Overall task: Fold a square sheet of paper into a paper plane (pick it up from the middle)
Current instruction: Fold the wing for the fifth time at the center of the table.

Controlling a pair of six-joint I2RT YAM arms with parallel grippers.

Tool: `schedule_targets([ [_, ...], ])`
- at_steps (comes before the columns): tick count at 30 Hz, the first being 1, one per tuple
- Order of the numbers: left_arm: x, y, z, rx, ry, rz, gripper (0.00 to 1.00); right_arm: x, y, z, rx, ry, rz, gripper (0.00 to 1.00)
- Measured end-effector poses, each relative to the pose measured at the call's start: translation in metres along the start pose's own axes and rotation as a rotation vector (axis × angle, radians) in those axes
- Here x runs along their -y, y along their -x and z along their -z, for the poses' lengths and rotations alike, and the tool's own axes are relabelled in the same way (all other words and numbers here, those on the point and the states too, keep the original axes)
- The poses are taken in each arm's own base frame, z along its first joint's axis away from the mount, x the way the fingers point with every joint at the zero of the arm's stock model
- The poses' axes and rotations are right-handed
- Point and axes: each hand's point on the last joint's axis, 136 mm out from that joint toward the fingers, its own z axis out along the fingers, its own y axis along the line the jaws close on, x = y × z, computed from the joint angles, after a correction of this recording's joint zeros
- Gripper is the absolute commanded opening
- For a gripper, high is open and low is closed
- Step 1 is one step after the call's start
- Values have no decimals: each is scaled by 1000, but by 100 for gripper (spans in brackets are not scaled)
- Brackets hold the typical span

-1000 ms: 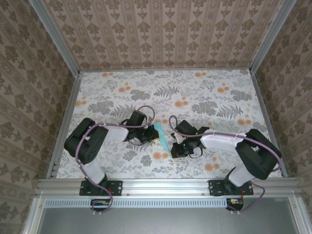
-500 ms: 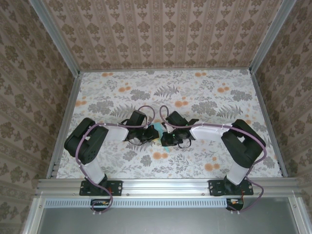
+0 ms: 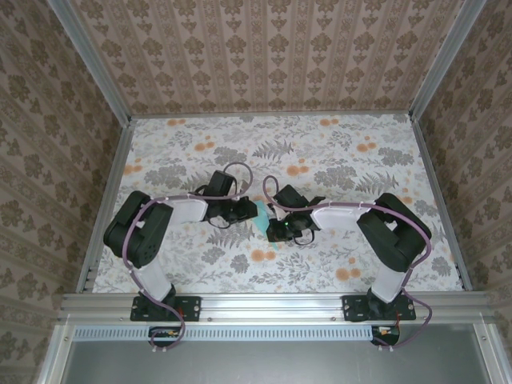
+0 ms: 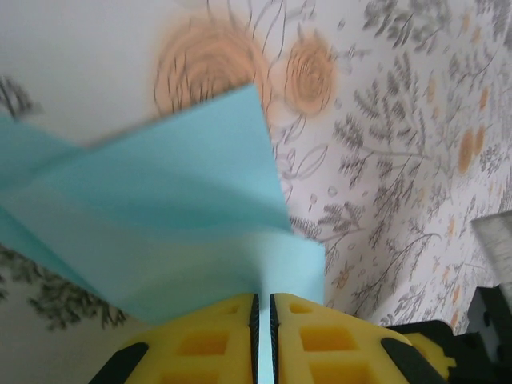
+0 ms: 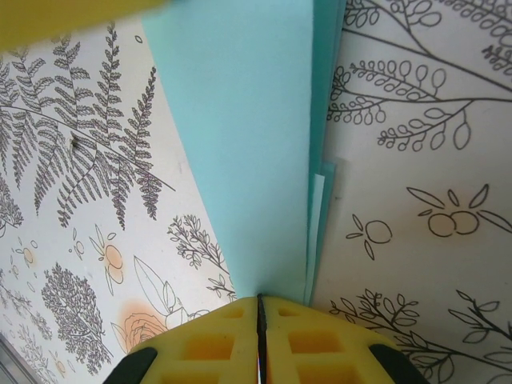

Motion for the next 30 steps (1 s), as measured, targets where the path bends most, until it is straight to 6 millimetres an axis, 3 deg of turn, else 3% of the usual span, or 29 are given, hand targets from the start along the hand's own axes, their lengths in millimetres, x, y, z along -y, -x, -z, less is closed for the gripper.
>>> schedule_targets([
  [5,-13,4,-8,-13,20,-9,14,0,0,0,-2,4,-1,10],
  [18,-18,9,-6,-42,3,-23,13,0,-1,0,-7,3,3,10],
  [25,-40,33,7,-8,85,-19,12,1,-1,0,-6,2,2,10],
  [30,-46,39,10,-5,92,-24,12,2,-1,0,-5,2,-1,10],
])
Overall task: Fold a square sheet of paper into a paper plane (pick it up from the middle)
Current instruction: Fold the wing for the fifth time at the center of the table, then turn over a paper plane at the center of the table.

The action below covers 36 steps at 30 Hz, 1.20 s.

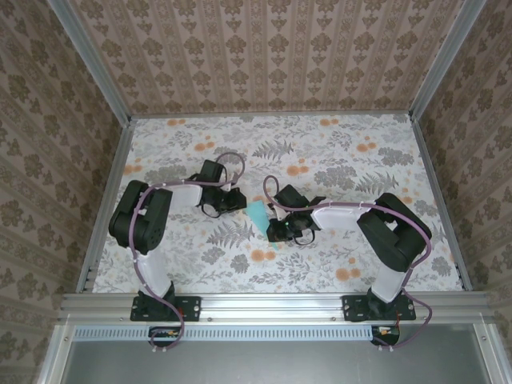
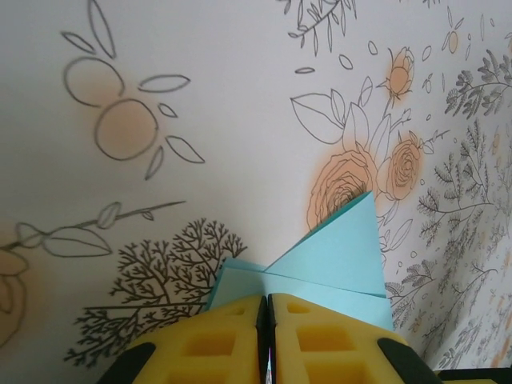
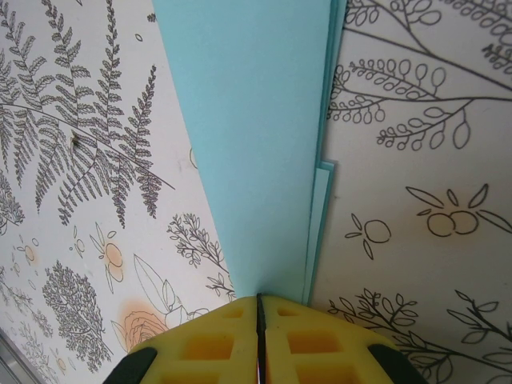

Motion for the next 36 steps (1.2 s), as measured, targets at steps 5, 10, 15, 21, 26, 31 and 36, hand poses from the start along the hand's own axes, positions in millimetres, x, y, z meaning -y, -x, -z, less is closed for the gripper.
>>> schedule_targets([
  [5,-7,10,6,22,28,1,17,-2,1,0,4,7,-6,11],
  [10,-17,31,28,99,119,16,27,-5,8,5,20,6,-25,23],
  [15,3,47,65,202,155,1,41,-24,42,35,151,15,-16,49],
  [21,21,38,94,258,239,2,57,-20,85,99,366,11,-48,65],
  [26,29,10,89,203,347,7,65,22,98,120,437,-70,-99,75],
  [31,48,-19,73,147,390,26,67,65,87,119,434,-152,-155,80],
  [36,64,-32,52,106,409,91,67,96,75,115,422,-214,-208,81],
])
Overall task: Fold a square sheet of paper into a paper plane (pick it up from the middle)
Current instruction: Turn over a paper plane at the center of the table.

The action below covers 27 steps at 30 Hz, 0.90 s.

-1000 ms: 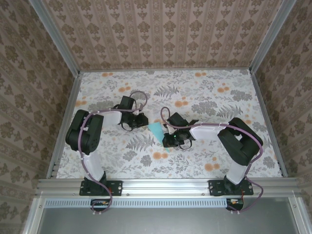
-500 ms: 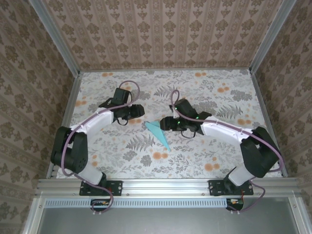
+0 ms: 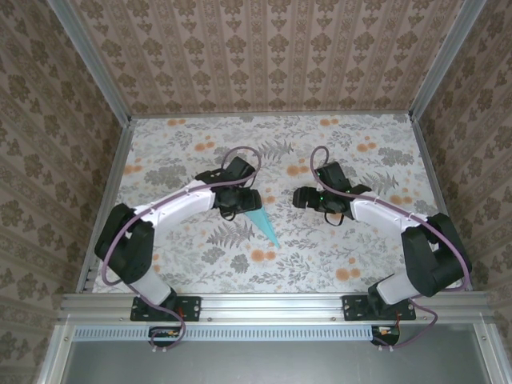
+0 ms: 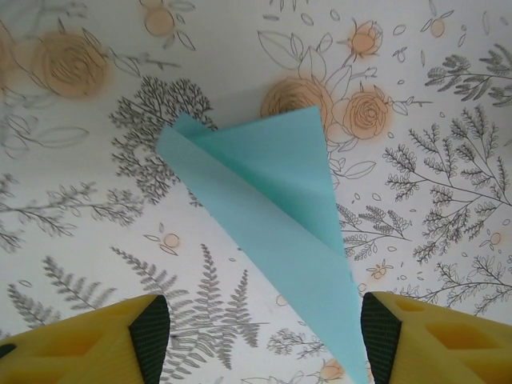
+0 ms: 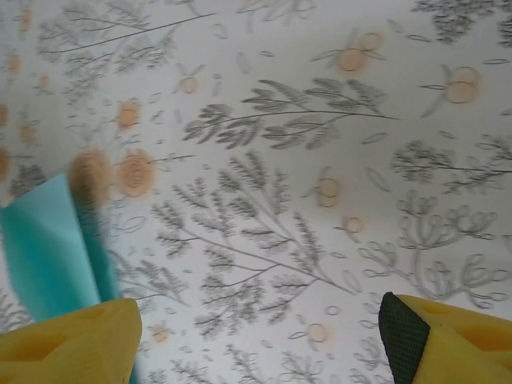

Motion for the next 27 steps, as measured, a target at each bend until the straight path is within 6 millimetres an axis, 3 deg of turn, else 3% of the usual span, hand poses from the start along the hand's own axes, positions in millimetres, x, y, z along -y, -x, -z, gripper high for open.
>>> schedule_targets([
  [8,16,6,-30,-72,70,69,64,12,-3,4,23,-22,-9,81],
  [14,13,-9,-44,-146,108,88,56,13,-3,4,25,-26,-10,81],
  [27,11,-23,-37,-189,96,129,10,16,-6,-1,11,-38,-17,80],
])
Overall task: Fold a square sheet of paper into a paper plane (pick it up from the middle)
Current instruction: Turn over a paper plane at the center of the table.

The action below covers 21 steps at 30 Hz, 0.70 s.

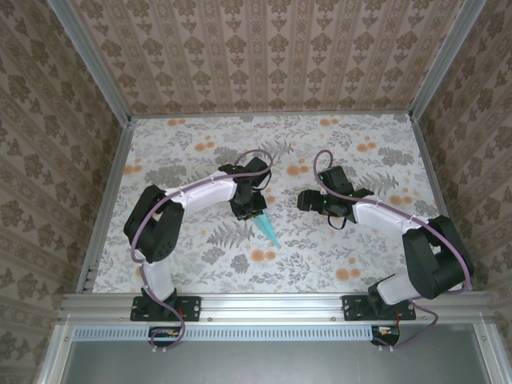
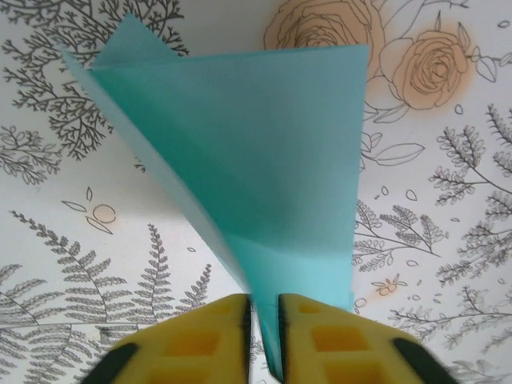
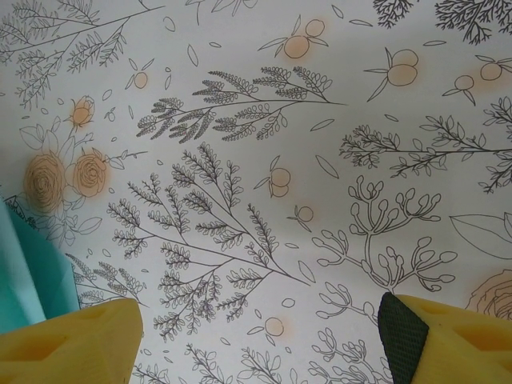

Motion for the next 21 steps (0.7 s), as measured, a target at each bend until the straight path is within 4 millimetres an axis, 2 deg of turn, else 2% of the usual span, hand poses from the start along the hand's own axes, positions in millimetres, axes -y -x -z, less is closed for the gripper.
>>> schedule_targets([
  [4,3,1,6,10,-15,-4,3,0,0,0,1,0,0,80],
  [8,10,3,14,21,-47,-40,3,0,0,0,2,1,0,80],
  [11,21,5,23,35,-101,-80,5,-1,1,0,10,7,-5,80],
  [17,56,10,48,83,-279,-158,13,-1,1,-1,13,8,-9,80],
  [21,60,7,40,72,-325,-184,19,-1,1,-1,13,9,-11,80],
])
